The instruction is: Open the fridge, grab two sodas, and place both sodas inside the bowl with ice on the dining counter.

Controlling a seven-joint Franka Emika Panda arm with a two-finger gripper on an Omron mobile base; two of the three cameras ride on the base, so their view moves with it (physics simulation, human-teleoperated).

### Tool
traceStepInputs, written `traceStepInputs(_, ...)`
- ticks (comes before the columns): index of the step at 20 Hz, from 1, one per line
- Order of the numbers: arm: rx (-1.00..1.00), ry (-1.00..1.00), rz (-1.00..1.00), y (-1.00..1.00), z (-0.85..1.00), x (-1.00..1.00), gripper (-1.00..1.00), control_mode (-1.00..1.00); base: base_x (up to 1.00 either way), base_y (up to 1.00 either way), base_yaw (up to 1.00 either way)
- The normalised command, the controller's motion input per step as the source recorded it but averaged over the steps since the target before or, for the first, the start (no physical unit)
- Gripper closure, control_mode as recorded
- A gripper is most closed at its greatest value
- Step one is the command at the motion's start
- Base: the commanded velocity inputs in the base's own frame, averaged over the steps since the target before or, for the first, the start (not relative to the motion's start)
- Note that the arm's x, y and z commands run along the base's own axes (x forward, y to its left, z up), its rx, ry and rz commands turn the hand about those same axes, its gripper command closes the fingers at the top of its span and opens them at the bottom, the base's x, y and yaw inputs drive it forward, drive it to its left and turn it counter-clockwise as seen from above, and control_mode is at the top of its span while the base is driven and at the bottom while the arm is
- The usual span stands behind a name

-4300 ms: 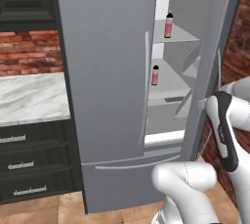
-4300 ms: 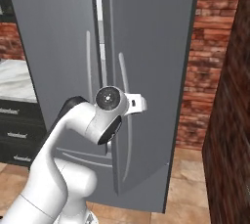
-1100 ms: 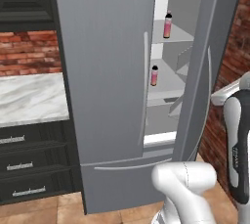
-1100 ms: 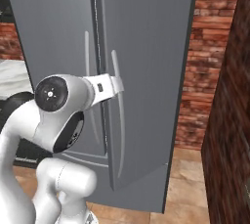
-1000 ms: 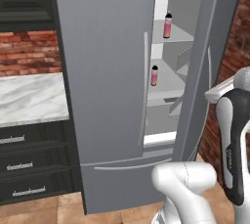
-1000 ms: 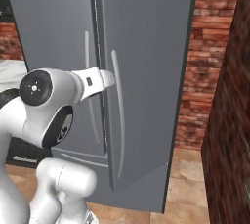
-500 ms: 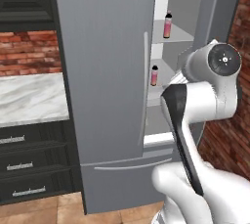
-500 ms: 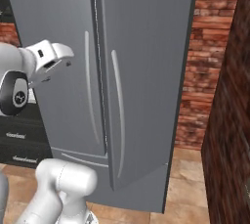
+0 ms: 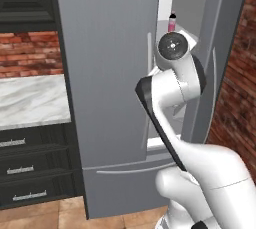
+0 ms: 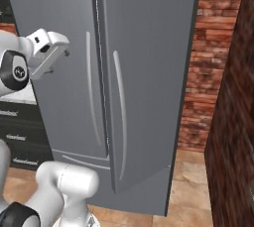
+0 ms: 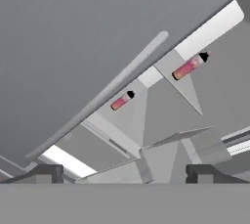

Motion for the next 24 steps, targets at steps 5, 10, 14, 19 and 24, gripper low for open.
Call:
traceStepInputs(5,-0.04,0.03,-0.04,-0.14,0.0,0.55,-1.0,-1.0,0.0,0.0,0.0)
traceStepInputs(10,-0.03,0.02,-0.05,-0.3,0.0,0.49,-1.0,-1.0,0.0,0.0,0.0)
traceStepInputs(14,-0.03,0.01,-0.06,-0.38,0.0,0.36,-1.0,-1.0,0.0,0.0,0.0)
traceStepInputs(19,-0.02,0.0,-0.06,-0.45,0.0,0.11,-1.0,-1.0,0.0,0.0,0.0)
traceStepInputs(24,-0.02,0.0,-0.07,-0.47,0.0,-0.02,-1.0,-1.0,0.0,0.0,0.0)
